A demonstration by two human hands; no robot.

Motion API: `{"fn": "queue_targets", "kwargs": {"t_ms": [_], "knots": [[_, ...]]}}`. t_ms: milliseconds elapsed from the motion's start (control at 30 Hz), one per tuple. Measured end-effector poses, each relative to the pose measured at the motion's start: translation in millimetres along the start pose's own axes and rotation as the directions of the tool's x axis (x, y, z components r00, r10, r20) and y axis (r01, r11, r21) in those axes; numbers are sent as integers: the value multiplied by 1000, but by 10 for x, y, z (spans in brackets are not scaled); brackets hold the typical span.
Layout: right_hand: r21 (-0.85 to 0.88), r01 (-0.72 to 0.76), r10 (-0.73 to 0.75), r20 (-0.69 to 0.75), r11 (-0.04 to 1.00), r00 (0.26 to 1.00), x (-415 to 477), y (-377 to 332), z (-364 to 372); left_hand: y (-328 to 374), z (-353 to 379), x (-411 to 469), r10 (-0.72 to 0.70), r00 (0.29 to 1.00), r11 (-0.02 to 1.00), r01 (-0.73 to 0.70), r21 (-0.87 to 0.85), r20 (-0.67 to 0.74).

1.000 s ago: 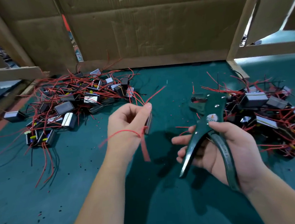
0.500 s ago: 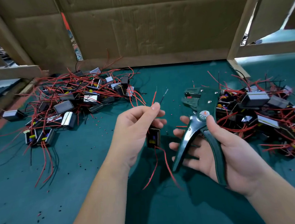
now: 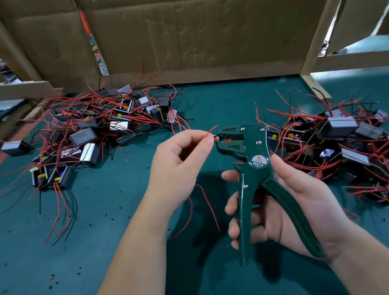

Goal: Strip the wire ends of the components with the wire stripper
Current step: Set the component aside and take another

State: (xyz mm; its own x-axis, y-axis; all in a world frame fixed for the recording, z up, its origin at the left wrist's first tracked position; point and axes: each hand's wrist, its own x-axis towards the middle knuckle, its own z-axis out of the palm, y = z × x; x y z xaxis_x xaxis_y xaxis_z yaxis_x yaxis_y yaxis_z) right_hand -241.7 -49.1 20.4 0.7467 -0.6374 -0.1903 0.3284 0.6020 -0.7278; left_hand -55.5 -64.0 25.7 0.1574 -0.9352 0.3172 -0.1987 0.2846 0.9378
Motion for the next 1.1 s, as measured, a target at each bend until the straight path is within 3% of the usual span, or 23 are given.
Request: {"fn": "queue_targets", "kwargs": {"t_ms": [100,200,400,567,1100], "knots": [[-19,11,-11,3,1000,1000,9,8,3,-35,-16,5,150,989,951,-139,275,-18],[-53,21,-22,-31,998,999,18,12,14,-39,-27,8,211,977,918,-188,348,-29],[-109,-3,-8,-105,994,994,10,17,40,-31,-38,1,264,964,895,-236,379,-22],[-111,-10,4,-48,994,999,1,11,49,-25,-29,-10,298,955,871,-271,409,-2],[-143,-14,-15,-194,990,981,23,44,80,-32,-10,-13,254,967,878,-240,414,22]]}}
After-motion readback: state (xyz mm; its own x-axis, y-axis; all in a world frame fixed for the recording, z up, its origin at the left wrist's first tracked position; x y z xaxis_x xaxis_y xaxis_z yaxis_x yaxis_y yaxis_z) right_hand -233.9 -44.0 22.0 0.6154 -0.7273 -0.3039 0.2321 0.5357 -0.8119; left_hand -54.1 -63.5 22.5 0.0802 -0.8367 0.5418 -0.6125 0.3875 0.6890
